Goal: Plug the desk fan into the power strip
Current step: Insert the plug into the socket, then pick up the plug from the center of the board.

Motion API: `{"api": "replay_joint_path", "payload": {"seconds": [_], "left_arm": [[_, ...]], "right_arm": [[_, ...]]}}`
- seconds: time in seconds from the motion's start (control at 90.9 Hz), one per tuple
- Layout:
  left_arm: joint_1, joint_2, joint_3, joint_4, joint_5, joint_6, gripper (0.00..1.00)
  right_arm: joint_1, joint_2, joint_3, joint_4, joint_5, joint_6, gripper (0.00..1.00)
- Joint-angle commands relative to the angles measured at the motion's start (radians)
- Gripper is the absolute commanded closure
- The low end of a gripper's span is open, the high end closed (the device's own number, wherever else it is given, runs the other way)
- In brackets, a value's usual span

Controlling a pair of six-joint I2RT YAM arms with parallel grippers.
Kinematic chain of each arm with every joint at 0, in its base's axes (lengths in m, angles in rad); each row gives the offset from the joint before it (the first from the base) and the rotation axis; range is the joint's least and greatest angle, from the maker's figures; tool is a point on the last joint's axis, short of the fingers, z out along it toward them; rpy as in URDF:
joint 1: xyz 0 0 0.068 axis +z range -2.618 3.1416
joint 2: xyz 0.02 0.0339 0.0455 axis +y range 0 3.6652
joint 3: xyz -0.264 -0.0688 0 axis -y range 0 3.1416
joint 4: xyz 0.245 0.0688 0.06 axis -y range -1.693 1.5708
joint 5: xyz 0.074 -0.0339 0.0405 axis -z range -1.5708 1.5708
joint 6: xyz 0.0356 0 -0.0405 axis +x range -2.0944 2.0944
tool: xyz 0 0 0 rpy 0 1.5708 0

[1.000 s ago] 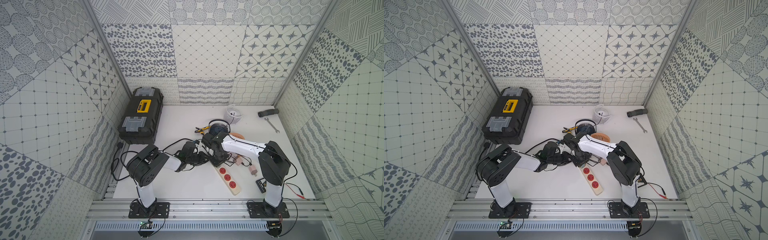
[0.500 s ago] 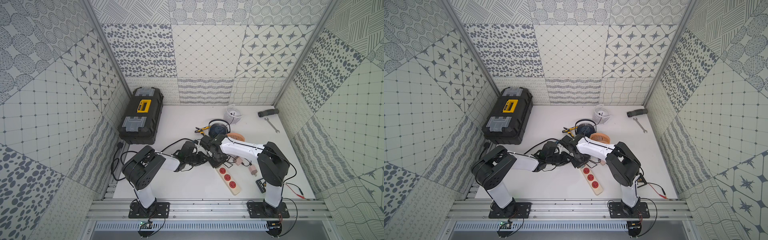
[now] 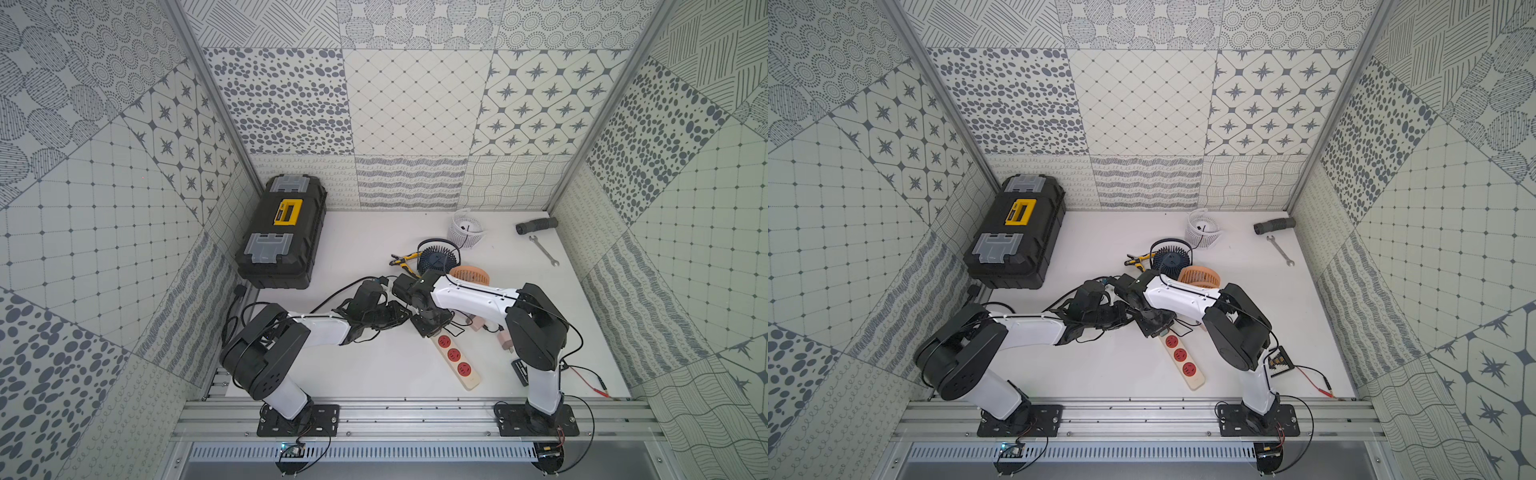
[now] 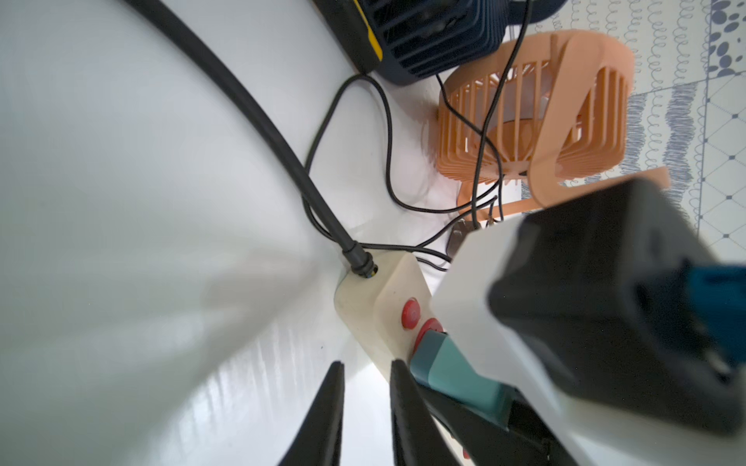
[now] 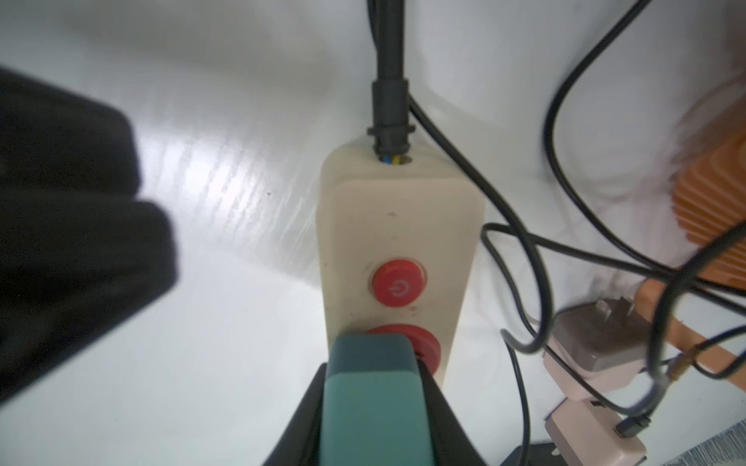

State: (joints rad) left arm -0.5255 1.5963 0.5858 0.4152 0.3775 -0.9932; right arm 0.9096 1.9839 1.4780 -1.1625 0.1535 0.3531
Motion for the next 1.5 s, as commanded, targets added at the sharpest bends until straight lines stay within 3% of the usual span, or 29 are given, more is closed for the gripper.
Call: {"api": "replay_joint_path", "payload": {"seconds": [0.0,0.275,0.385,0.473,0.605,0.924,1.178,1.486], "left_arm": [[0.042,-0.105,-0.036,-0.128,-0.074,0.065,0.76],[0.07,-0.315,-0.044,-0.375,-0.161,0.159,0.72],[0.071,-0.369,-0.045,-0.426,-0.183,0.169,0.71],[0.071,-0.398,-0.046,-0.445,-0.191,0.173,0.7],[0.071,-0.425,-0.037,-0.459,-0.187,0.199,0.66],[0.07,-0.547,-0.015,-0.501,-0.176,0.31,0.58],[0.023,-0.609,0.021,-0.509,-0.127,0.402,0.51],[-0.184,-0.476,0.082,-0.39,-0.171,0.398,0.49]], "right_arm": [[-0.006,0.124,0.06,0.364,-0.001,0.003,1.0],[-0.006,0.186,0.254,0.365,0.036,-0.044,1.0],[-0.006,0.18,0.283,0.365,0.025,-0.048,0.81],[-0.006,0.157,0.29,0.366,0.015,-0.056,0.57],[-0.006,0.087,0.278,0.367,-0.012,-0.069,0.36],[-0.009,-0.248,0.098,0.374,-0.016,-0.086,0.04],[-0.14,-0.586,-0.2,0.381,-0.05,0.028,0.03],[-0.525,-0.859,-0.617,0.383,-0.157,0.174,0.05]]}}
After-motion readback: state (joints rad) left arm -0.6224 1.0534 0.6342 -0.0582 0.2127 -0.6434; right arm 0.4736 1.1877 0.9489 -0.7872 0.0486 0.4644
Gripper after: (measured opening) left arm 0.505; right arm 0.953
